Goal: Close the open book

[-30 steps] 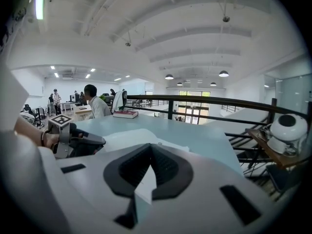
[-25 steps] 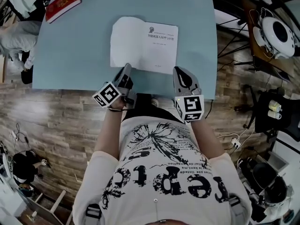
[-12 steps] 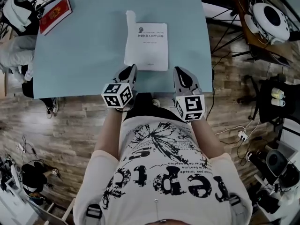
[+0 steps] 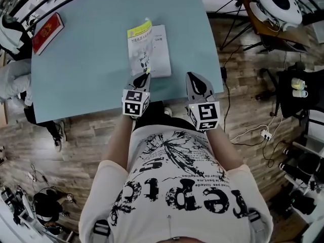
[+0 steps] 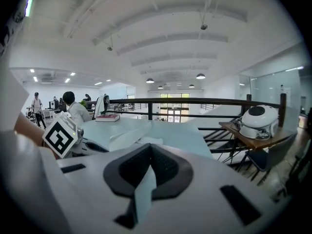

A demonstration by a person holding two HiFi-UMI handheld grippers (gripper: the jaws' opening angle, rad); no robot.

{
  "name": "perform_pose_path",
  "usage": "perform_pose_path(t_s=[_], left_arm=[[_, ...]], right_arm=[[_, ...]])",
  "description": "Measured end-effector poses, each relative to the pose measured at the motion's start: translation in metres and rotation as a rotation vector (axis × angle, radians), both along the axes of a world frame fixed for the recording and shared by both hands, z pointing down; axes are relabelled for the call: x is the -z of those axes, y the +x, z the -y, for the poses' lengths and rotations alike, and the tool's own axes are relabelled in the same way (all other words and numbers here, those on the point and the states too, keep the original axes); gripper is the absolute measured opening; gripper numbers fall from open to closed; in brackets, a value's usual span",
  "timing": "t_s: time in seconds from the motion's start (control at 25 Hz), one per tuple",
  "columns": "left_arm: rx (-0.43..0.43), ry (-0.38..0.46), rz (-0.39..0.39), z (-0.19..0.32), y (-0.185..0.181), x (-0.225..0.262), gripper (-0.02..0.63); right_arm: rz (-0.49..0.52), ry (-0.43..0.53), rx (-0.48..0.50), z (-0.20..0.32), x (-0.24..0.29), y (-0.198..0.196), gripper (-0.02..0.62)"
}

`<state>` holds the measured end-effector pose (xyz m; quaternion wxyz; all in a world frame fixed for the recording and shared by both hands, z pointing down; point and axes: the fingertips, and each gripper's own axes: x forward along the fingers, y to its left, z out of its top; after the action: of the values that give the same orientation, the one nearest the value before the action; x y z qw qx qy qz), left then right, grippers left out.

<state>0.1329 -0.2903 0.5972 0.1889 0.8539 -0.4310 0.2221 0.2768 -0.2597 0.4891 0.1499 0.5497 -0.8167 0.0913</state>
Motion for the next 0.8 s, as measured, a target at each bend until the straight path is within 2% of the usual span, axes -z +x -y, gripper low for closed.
perform_pose_path(t_s=[0.24,0.36,0.48,0.64,0.8], left_arm=[[-0.063,-0.04,0.113,-0.003,0.017,-0.029,0.023],[-0.094,-0.051,0.137,-0.001,0.025,-0.043,0.048],[-0.114,-0.077,0.134,-0.004,0.027,-0.042,0.061],[-0.166,-0.123,0.092,-0.016,0.038,-0.041,0.17],[-0.153,-0.111,0.074,-0.017,0.037,-0.032,0.179]], right_arm=[[-0.019,-0.004,-0.045,-0.005,-0.001,0.021,0.011],[-0.03,-0.005,-0.068,-0.006,-0.002,0.029,0.011],[-0.03,-0.009,-0.082,-0.008,-0.005,0.032,0.011],[-0.026,-0.023,-0.075,-0.01,-0.009,0.032,0.011],[-0.027,-0.021,-0.047,-0.007,-0.008,0.023,0.011]])
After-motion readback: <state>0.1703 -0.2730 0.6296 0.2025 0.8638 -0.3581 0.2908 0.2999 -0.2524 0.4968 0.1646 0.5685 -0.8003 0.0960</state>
